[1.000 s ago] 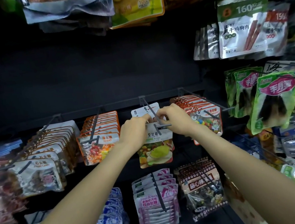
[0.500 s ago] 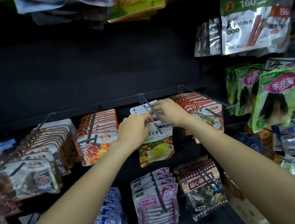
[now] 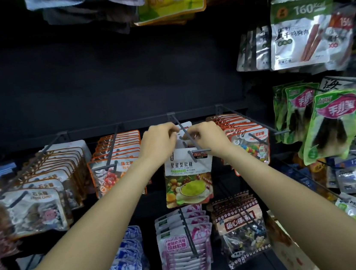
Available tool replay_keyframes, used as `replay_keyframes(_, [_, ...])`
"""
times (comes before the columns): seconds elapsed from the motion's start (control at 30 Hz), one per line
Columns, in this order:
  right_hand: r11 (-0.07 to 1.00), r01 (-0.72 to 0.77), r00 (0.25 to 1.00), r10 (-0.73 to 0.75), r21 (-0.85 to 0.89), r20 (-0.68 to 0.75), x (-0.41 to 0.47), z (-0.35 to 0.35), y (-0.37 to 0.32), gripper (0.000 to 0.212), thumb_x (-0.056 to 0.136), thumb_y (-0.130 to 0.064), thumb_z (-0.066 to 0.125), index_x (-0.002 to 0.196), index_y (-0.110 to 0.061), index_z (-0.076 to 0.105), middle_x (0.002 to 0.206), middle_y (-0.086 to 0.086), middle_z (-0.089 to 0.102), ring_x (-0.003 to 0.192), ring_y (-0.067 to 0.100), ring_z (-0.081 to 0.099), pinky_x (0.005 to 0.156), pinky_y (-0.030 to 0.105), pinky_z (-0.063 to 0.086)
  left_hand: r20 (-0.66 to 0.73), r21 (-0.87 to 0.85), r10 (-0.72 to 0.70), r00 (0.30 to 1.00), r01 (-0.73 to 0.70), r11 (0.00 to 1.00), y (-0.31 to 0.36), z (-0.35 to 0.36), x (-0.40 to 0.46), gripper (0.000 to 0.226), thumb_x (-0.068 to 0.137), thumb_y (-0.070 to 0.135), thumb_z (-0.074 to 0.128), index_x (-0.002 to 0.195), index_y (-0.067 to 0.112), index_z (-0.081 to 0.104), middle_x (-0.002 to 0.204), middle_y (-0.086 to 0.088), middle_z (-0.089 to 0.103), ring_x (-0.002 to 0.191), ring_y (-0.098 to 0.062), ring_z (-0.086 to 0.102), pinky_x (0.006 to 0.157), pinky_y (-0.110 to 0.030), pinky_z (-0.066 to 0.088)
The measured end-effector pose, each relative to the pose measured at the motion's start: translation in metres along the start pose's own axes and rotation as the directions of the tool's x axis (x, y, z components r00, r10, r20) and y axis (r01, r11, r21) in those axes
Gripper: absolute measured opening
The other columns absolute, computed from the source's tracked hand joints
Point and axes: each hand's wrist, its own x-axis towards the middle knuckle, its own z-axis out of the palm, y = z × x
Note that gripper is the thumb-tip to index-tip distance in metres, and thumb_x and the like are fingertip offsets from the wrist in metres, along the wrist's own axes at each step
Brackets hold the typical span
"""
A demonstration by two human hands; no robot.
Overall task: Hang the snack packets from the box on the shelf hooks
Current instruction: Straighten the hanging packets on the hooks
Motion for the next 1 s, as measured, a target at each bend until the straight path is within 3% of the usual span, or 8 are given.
replay_keyframes(0.13, [0.996, -0.066, 0.998, 0.067, 0.059, -0.014, 0.005, -0.001, 0.003, 0.016, 0.079, -0.012, 0.071, 0.078, -0.027, 0.067, 0.062, -0.019, 0.057, 0.076, 0.013, 0.064, 0.072, 0.033, 0.054, 0.215, 0.143, -0.08, 0.973, 0.049, 0.988, 0.003, -0.001, 0.022, 0.004, 0.086, 0.028, 0.066, 0.089, 0.031, 0.069, 0.106, 0.003, 0.068, 0.101, -0.022, 0.062, 0.086, -0.036, 0.051])
replay_keyframes(0.23, [0.999, -0.02, 0.999, 0.022, 0.046, -0.035, 0.004, -0.004, 0.007, 0.017, 0.078, -0.011, 0.071, 0.077, -0.027, 0.07, 0.057, -0.023, 0.055, 0.072, 0.008, 0.065, 0.07, 0.034, 0.055, 0.231, 0.169, -0.08, 0.97, 0.041, 0.985, 0.004, 0.003, 0.026, 0.018, 0.081, 0.023, 0.072, 0.073, 0.032, 0.058, 0.101, 0.004, 0.068, 0.097, -0.021, 0.062, 0.08, -0.033, 0.05])
replay_keyframes(0.47, [0.997, 0.07, 0.997, -0.069, 0.029, -0.018, 0.002, -0.011, 0.009, 0.016, 0.082, -0.01, 0.067, 0.089, -0.021, 0.076, 0.079, -0.006, 0.073, 0.079, 0.012, 0.068, 0.071, 0.031, 0.054, 0.132, 0.193, 0.072, 0.989, -0.097, 0.976, 0.001, 0.009, 0.017, 0.024, 0.078, 0.023, 0.075, 0.082, 0.026, 0.051, 0.093, 0.004, 0.059, 0.086, -0.021, 0.058, 0.066, -0.03, 0.039])
replay_keyframes(0.63, [0.985, 0.089, 0.996, -0.088, -0.146, 0.01, -0.002, -0.007, 0.012, 0.022, 0.088, -0.017, 0.062, 0.103, -0.027, 0.075, 0.102, -0.005, 0.072, 0.092, 0.02, 0.064, 0.063, 0.026, 0.039, 0.149, 0.193, 0.076, 0.986, -0.104, 0.976, -0.001, 0.002, 0.015, 0.013, 0.079, 0.022, 0.073, 0.075, 0.03, 0.063, 0.082, 0.009, 0.067, 0.084, -0.016, 0.064, 0.07, -0.029, 0.047])
replay_keyframes(0.73, [0.968, 0.142, 0.99, -0.143, -0.207, 0.011, -0.003, -0.006, 0.011, 0.022, 0.088, -0.02, 0.062, 0.107, -0.026, 0.073, 0.118, -0.006, 0.067, 0.106, 0.02, 0.06, 0.076, 0.034, 0.049, 0.144, 0.171, 0.101, 0.984, -0.126, 0.977, 0.001, 0.001, 0.012, 0.004, 0.081, 0.023, 0.072, 0.082, 0.026, 0.07, 0.085, 0.008, 0.069, 0.083, -0.013, 0.065, 0.072, -0.027, 0.049])
replay_keyframes(0.8, [0.954, 0.162, 0.986, -0.166, -0.253, 0.006, -0.004, -0.007, 0.009, 0.023, 0.09, -0.021, 0.061, 0.108, -0.025, 0.073, 0.12, -0.004, 0.065, 0.107, 0.022, 0.056, 0.083, 0.036, 0.047, 0.186, 0.128, 0.096, 0.978, -0.121, 0.984, 0.002, -0.001, 0.012, 0.008, 0.083, 0.019, 0.07, 0.083, 0.026, 0.066, 0.081, 0.01, 0.067, 0.083, -0.011, 0.065, 0.071, -0.025, 0.045])
replay_keyframes(0.9, [0.96, 0.149, 0.988, -0.154, -0.238, -0.001, -0.005, -0.011, 0.006, 0.023, 0.09, -0.017, 0.059, 0.104, -0.026, 0.075, 0.105, -0.002, 0.066, 0.098, 0.023, 0.052, 0.076, 0.033, 0.042, 0.282, 0.135, 0.076, 0.956, -0.118, 0.984, 0.005, -0.005, 0.014, 0.009, 0.086, 0.018, 0.065, 0.086, 0.027, 0.065, 0.084, 0.011, 0.065, 0.086, -0.01, 0.063, 0.072, -0.026, 0.043])
replay_keyframes(1.0, [0.973, 0.128, 0.992, -0.126, -0.19, 0.024, -0.005, -0.015, 0.004, 0.023, 0.088, -0.016, 0.058, 0.097, -0.026, 0.076, 0.075, -0.009, 0.058, 0.076, 0.018, 0.052, 0.067, 0.031, 0.042, 0.314, 0.128, 0.084, 0.946, -0.129, 0.983, 0.004, -0.008, 0.016, 0.005, 0.084, 0.025, 0.068, 0.084, 0.029, 0.066, 0.083, 0.013, 0.062, 0.088, -0.01, 0.061, 0.076, -0.027, 0.044])
